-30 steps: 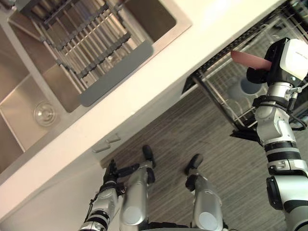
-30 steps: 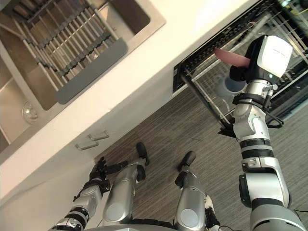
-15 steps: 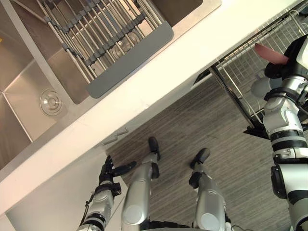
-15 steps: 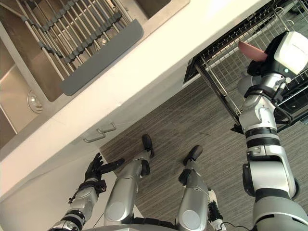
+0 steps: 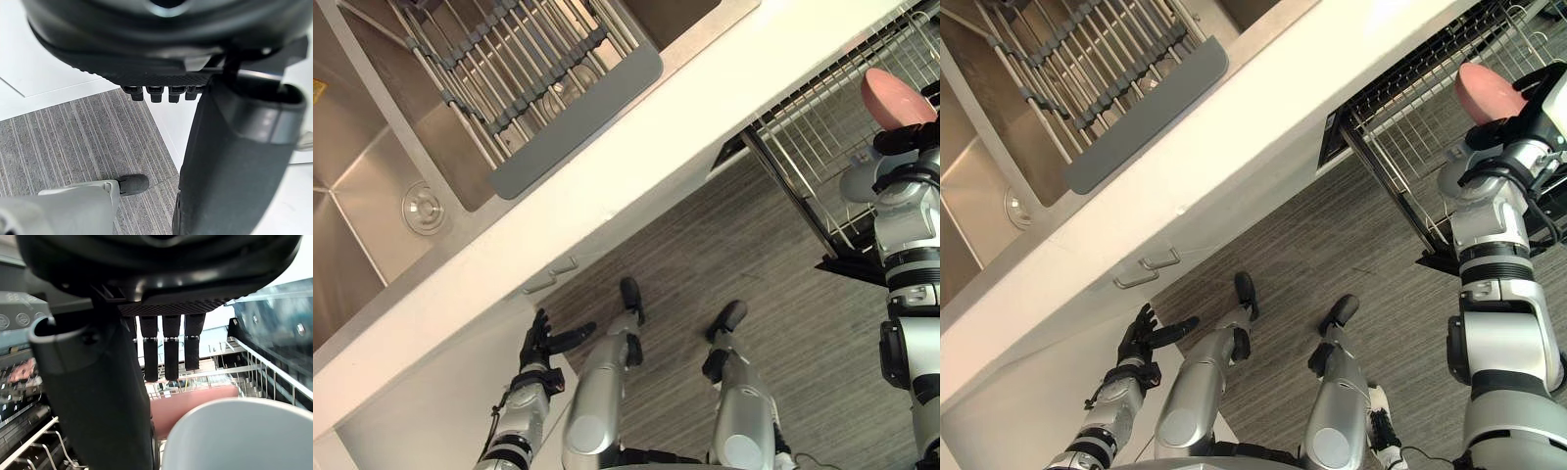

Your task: Walk over to the sink, pick up the cup, carry it to the dishwasher, place the cup inside the dishwasher, then close the dishwasher door

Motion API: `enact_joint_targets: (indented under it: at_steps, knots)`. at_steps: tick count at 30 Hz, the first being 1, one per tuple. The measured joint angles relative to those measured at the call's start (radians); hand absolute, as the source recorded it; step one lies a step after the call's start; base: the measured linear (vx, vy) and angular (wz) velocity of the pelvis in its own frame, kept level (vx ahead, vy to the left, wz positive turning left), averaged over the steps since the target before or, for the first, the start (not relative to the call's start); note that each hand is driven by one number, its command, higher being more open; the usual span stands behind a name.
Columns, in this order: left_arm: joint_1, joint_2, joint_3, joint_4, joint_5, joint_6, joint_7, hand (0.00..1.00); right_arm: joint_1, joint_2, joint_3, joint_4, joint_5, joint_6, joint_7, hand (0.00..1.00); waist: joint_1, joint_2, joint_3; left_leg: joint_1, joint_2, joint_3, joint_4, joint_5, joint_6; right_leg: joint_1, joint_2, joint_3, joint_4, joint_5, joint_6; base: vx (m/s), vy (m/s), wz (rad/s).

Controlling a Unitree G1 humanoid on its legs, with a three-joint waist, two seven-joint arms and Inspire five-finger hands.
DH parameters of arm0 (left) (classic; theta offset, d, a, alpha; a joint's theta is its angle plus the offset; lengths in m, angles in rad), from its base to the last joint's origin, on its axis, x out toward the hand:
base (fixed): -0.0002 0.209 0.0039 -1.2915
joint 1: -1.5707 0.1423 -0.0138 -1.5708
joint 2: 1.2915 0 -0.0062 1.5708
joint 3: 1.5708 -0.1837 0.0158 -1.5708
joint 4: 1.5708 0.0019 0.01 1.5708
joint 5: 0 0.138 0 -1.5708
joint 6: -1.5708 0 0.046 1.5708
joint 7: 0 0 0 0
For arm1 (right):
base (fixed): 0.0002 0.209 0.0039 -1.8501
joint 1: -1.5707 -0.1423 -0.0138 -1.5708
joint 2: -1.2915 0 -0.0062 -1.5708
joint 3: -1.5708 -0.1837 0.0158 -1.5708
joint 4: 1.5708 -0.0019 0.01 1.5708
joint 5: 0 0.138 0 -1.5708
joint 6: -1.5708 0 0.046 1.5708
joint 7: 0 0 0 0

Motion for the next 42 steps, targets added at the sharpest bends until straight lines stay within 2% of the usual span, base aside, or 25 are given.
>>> enact_joint_targets:
  at_steps: [5,10,18,21,25,27,33,36,39,41,42]
  knots:
    - [0.030,-0.006,0.000,-0.029,0.001,0.002,0.000,1.00,-0.001,-0.002,-0.034,-0.045,0.060,-0.037,0.052,1.00,-0.009,0.002,0.000,0.046,-0.001,0.001,-0.027,0.008,-0.003,0.033,0.000,0.002,-0.006,0.000,0.000,0.00,-0.002,-0.01]
    - [0.042,-0.021,0.006,-0.028,0.006,0.010,-0.001,1.00,0.000,-0.005,-0.068,-0.103,0.122,-0.133,0.100,1.00,-0.023,0.001,0.000,0.109,-0.006,0.001,-0.061,0.019,-0.006,0.090,0.002,-0.004,-0.019,0.001,0.003,0.00,0.000,0.00]
    - [0.067,-0.028,0.079,-0.024,0.064,0.019,-0.017,1.00,0.071,-0.011,-0.143,-0.116,0.240,-0.207,0.168,1.00,-0.033,-0.010,-0.003,0.230,-0.012,-0.003,-0.144,0.051,-0.018,0.188,0.010,-0.025,-0.038,-0.001,0.006,0.01,0.004,0.01]
    - [0.083,-0.025,0.083,-0.013,0.068,0.033,-0.018,1.00,0.133,-0.010,-0.183,-0.116,0.280,-0.220,0.216,1.00,-0.042,-0.024,-0.006,0.289,-0.013,0.001,-0.199,0.074,-0.022,0.228,0.020,-0.026,-0.050,-0.001,0.008,0.02,0.004,-0.03]
    - [0.119,-0.024,0.117,0.023,0.106,0.044,-0.021,1.00,0.218,-0.007,-0.214,-0.116,0.339,-0.225,0.251,1.00,-0.058,-0.070,-0.032,0.353,-0.004,0.013,-0.215,0.072,-0.032,0.287,0.035,-0.018,-0.072,-0.001,0.009,0.05,-0.016,-0.09]
    - [0.146,-0.011,0.121,0.041,0.116,0.045,-0.022,1.00,0.281,0.011,-0.308,-0.117,0.385,-0.225,0.251,1.00,-0.060,-0.102,-0.063,0.384,0.003,0.021,-0.215,0.065,-0.042,0.318,0.043,-0.011,-0.088,-0.002,0.011,0.04,-0.024,-0.11]
    - [0.231,-0.003,0.140,0.098,0.154,0.045,-0.041,1.00,0.489,0.011,-0.462,-0.132,0.475,-0.217,0.242,1.00,-0.109,-0.128,-0.144,0.447,0.004,0.036,-0.216,0.055,-0.052,0.368,0.042,0.011,-0.087,-0.010,0.022,0.02,-0.010,-0.10]
    - [0.251,-0.001,0.140,0.117,0.163,0.044,-0.042,1.00,0.548,0.011,-0.496,-0.113,0.541,-0.208,0.227,1.00,-0.118,-0.125,-0.156,0.457,0.004,0.060,-0.216,0.053,-0.056,0.360,0.040,0.035,-0.081,-0.017,0.028,-0.07,0.009,-0.24]
    - [0.255,0.004,0.137,0.129,0.162,0.034,-0.047,1.00,0.558,0.011,-0.525,-0.023,0.666,-0.212,0.208,1.00,-0.134,-0.117,-0.168,0.408,0.006,0.079,-0.221,0.050,-0.062,0.282,0.036,0.065,-0.060,-0.026,0.023,-0.09,0.002,-0.26]
    - [0.246,0.013,0.128,0.129,0.157,0.017,-0.049,1.00,0.556,0.011,-0.534,0.045,0.781,-0.221,0.196,1.00,-0.139,-0.099,-0.155,0.349,0.006,0.084,-0.221,0.057,-0.070,0.204,0.034,0.088,-0.042,-0.023,0.024,-0.07,-0.014,-0.26]
    - [0.240,0.015,0.112,0.128,0.139,0.011,-0.049,1.00,0.556,0.011,-0.534,0.050,0.843,-0.231,0.203,1.00,-0.143,-0.082,-0.140,0.327,0.006,0.089,-0.220,0.065,-0.068,0.171,0.033,0.099,-0.033,-0.019,0.024,-0.05,-0.015,-0.20]
